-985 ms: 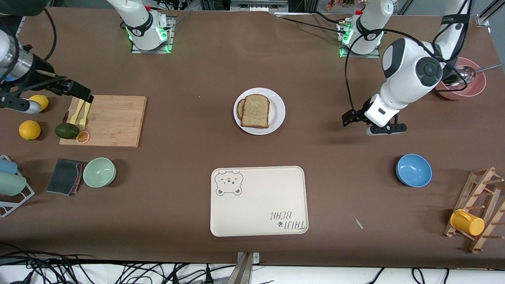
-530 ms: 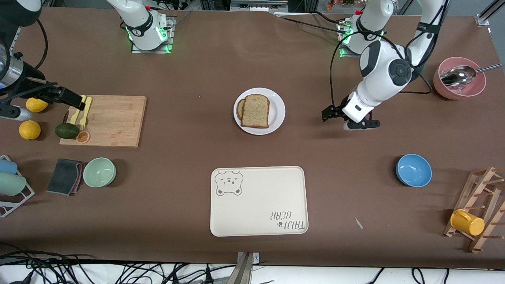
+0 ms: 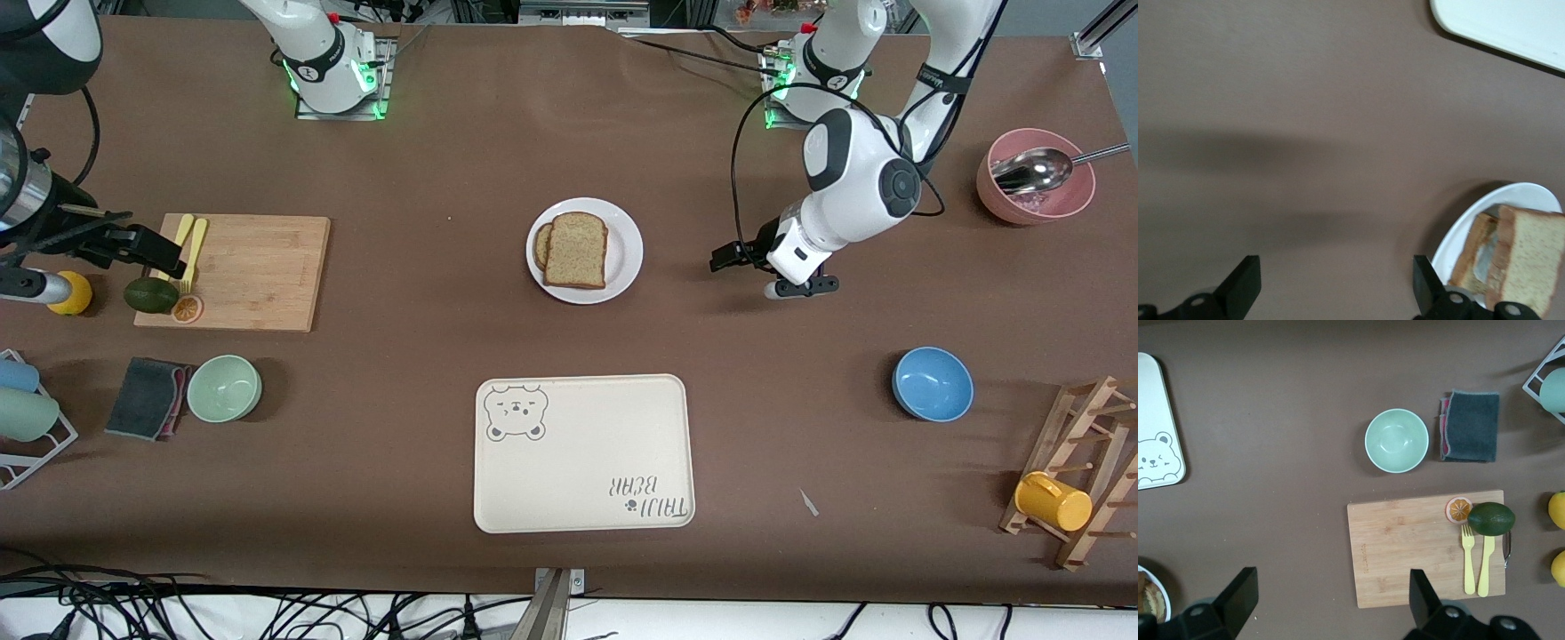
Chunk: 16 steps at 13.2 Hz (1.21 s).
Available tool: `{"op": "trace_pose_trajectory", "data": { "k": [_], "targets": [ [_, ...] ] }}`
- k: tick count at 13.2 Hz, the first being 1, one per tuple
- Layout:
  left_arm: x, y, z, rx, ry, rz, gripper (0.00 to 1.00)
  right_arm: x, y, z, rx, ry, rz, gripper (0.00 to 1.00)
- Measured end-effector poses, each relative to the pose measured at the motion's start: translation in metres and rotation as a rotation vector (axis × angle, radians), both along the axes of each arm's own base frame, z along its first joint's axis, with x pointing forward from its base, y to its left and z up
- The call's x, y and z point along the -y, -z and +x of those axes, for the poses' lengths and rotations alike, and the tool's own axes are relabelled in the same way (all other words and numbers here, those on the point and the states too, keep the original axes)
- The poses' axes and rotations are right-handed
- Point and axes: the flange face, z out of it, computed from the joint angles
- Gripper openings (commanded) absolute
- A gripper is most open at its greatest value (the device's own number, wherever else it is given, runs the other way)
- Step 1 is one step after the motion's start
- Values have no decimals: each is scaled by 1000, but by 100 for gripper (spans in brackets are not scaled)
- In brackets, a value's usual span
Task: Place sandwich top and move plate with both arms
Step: 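Withdraw the right gripper while the left gripper reaches toward the plate, then grip the plate rim with the left gripper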
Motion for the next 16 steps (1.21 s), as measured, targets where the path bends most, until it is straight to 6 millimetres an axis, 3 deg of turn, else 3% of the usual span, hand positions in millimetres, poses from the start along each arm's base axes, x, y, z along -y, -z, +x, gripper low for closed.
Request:
{"op": "trace_pose_trajectory", "data": {
  "k": [5, 9, 11, 13, 16],
  "targets": [
    [5, 32, -9, 18, 68, -181, 100, 0, 1, -3, -29, -6, -4, 100],
    [30, 65, -29, 76, 118, -380, 100, -1, 3, -4, -43, -12, -5, 100],
    [31, 80, -34, 92, 119, -421, 100, -14, 0, -5, -38, -40, -2, 100],
    [37, 88, -40, 104, 94, -466, 100, -24, -2, -6, -34, -57, -1, 100],
    [51, 99, -50, 156, 79, -536, 93, -18, -2, -6, -34, -67, -13, 100]
  ]
}}
